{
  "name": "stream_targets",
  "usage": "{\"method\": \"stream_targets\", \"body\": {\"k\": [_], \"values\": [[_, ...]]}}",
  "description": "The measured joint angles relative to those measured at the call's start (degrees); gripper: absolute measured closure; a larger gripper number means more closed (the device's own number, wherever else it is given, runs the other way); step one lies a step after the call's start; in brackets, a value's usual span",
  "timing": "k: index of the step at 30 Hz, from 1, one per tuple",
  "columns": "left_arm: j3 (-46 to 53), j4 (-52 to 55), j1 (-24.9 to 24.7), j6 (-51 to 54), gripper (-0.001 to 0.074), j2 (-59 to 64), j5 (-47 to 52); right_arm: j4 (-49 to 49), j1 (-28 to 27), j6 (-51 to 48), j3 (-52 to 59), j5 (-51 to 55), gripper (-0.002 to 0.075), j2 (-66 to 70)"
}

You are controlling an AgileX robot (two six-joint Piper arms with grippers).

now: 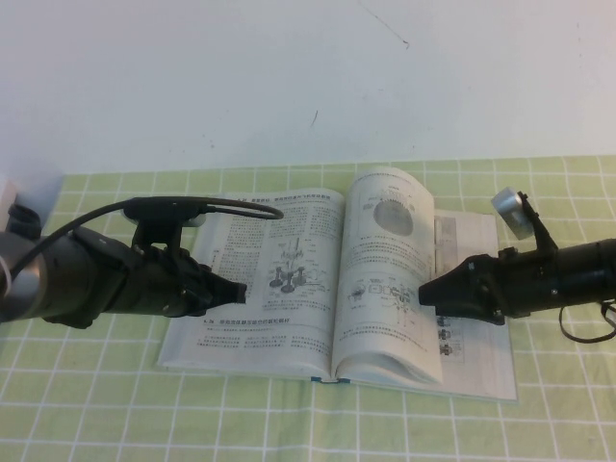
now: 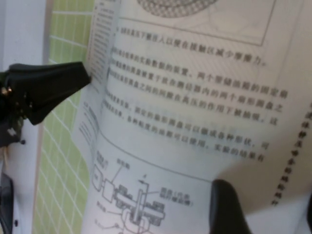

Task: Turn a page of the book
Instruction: Open the closed book

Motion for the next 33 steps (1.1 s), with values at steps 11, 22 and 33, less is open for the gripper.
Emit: {"method": "stream_targets", "body": {"k": [11, 22, 33], "values": [[-0.03, 0.0, 0.0, 0.0, 0.0739, 0.0, 0.37, 11.88, 0.1, -7.26, 0.0, 10.52, 0.0366, 2.04], [-0.12, 0.0, 0.0, 0.1, 0.0739, 0.0, 1.36, 12.53, 0.11, -7.39, 0.0, 11.41, 0.0366, 0.14], [-0.59, 0.0, 0.0, 0.47, 0.0739, 0.0, 4.88, 11.85, 0.11, -7.08, 0.0, 12.0, 0.0367, -2.97]]}}
